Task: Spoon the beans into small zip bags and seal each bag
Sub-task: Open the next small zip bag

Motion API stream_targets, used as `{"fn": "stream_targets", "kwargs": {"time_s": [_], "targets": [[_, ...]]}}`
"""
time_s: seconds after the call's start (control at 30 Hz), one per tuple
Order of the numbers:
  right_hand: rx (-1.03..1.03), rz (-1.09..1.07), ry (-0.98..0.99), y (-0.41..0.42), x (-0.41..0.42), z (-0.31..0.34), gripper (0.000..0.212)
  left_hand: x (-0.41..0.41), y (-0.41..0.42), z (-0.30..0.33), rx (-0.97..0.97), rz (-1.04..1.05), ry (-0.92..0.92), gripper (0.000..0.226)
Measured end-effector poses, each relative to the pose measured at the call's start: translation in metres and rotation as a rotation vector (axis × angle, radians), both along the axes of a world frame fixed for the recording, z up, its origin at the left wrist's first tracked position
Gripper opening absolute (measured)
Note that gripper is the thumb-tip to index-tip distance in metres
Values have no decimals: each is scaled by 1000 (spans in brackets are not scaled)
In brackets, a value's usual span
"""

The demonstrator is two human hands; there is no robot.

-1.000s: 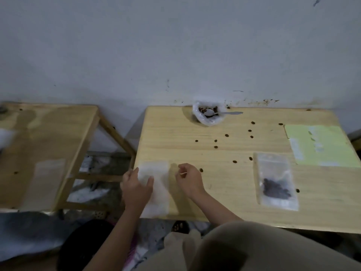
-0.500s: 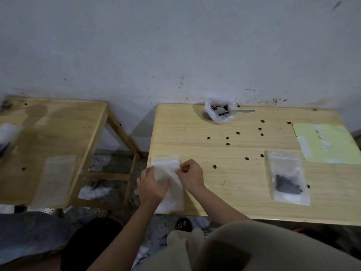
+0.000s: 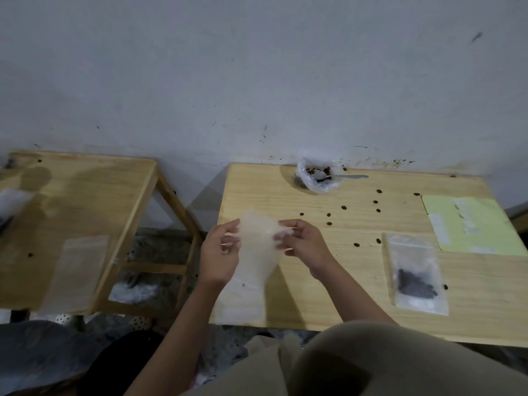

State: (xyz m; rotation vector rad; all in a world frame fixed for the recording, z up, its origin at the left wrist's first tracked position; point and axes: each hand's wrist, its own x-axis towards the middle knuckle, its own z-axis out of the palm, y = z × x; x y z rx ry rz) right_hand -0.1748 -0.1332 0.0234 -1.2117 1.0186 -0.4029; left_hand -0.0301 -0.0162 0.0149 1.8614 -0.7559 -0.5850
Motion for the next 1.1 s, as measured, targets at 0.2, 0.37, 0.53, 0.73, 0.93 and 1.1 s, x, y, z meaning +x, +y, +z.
{"fn": "stream_targets", "kwargs": {"time_s": [0.2,0.37,0.53,0.73,0.93,1.1], "targets": [[-156,111,19,-31,-24,30,10,-11,-25,28,-48,-144,-197,47],[-216,-27,-35,-47,-38,42,13,-41,-55,47,-154,-13,-173,31],[-234,-36,-81,-65,-55,51,14,-83,-90,73,-212,-15,80,18],[-216,13,-94,-88,-74,54,14,-108,-122,77,-198,85,47,14],[-165,-2,-107,-101,-88,54,12,-122,-139,75,-110,150,79,17],[-146,-11,-64,-110,-96,57,15,-132,-148,75,-96,218,119,8]]}}
